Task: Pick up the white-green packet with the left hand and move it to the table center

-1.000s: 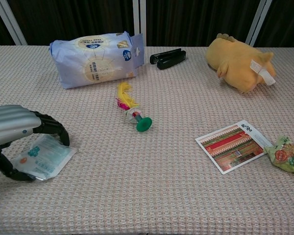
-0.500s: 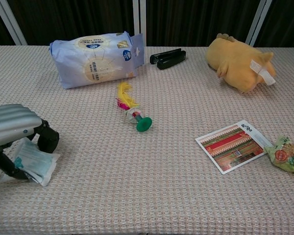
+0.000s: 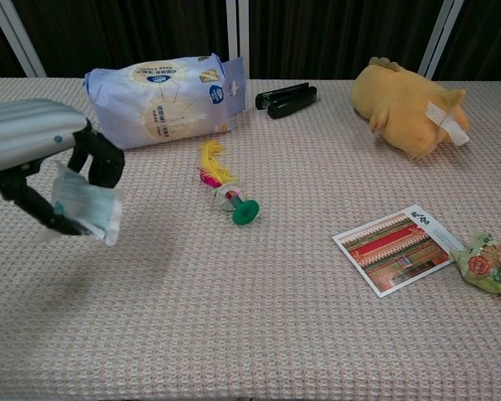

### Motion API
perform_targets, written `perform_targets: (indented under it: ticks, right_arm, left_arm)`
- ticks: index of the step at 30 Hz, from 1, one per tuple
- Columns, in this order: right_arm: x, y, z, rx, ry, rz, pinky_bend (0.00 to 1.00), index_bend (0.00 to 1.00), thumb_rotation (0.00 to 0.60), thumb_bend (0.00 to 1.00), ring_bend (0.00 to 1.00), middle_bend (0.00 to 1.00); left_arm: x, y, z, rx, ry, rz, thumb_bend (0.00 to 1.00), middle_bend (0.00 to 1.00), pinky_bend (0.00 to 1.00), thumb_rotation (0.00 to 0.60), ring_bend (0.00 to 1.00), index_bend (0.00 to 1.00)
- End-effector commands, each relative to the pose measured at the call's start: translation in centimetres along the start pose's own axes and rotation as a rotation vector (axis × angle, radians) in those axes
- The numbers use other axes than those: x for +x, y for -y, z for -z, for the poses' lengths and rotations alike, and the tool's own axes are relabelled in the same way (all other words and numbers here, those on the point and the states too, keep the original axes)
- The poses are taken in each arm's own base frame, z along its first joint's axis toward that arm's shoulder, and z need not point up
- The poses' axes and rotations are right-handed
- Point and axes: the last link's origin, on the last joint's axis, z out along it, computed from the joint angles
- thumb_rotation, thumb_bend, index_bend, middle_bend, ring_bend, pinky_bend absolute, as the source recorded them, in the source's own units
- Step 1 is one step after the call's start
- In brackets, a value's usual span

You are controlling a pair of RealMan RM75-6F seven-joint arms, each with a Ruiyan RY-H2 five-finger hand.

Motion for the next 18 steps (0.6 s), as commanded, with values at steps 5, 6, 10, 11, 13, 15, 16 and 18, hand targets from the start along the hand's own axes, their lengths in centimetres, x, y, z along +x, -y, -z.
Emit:
perform_targets:
  ticks: [5, 6, 10, 11, 13, 15, 16, 18]
  right_arm:
    - [0.3, 0.1, -0.1, -0.004, -0.007, 0.002, 0.01, 0.0, 0.6, 0.3, 0.0, 0.01]
    - [0.2, 0.1, -0.1, -0.005, -0.004, 0.002, 0.01, 0.0, 0.6, 0.3, 0.0, 0.01]
    - [0.2, 0.0, -0.4, -0.006, -0.002, 0.006, 0.01, 0.0, 0.6, 0.3, 0.0, 0.01]
    - [0.3, 0.0, -0.5, -0.007, -0.004, 0.005, 0.01, 0.0, 0.6, 0.3, 0.0, 0.0]
    - [0.5, 0.1, -0.7, -0.003, -0.008, 0.005, 0.01, 0.0, 0.6, 0.3, 0.0, 0.0]
    - [0.6, 0.0, -0.6, 0.001, -0.001, 0.018, 0.01, 0.0, 0.6, 0.3, 0.0, 0.0]
    - [0.6, -0.1, -0.6, 0.0, 0.001, 0.024, 0.01, 0.0, 0.6, 0.3, 0.0, 0.0]
    - [0.7, -0.3, -0.6, -0.008, 0.003, 0.031, 0.01, 0.0, 0.6, 0.3, 0.0, 0.0]
  left_arm:
    - [2.9, -4.2, -10.5, -0.123, -0.032, 0.025, 0.31, 0.66, 0.6, 0.6, 0.53, 0.66]
    - [2.8, -4.9, -11.7, -0.131, -0.03, 0.032, 0.31, 0.66, 0.6, 0.6, 0.53, 0.66]
    - [1.9, -7.6, -16.5, -0.179, -0.004, 0.031, 0.31, 0.66, 0.6, 0.6, 0.53, 0.66]
    - [1.7, -8.0, -17.6, -0.182, 0.002, 0.026, 0.31, 0.66, 0.6, 0.6, 0.53, 0.66]
    - [1.3, -8.5, -19.9, -0.178, 0.015, 0.014, 0.31, 0.66, 0.6, 0.6, 0.53, 0.66]
    - [0.8, -8.8, -21.7, -0.169, 0.027, 0.004, 0.31, 0.66, 0.6, 0.6, 0.53, 0.66]
    - [0.7, -8.9, -22.4, -0.164, 0.029, 0.003, 0.31, 0.66, 0.6, 0.6, 0.53, 0.66]
    - [0.4, -8.9, -23.7, -0.147, 0.028, -0.001, 0.31, 0.66, 0.6, 0.6, 0.53, 0.66]
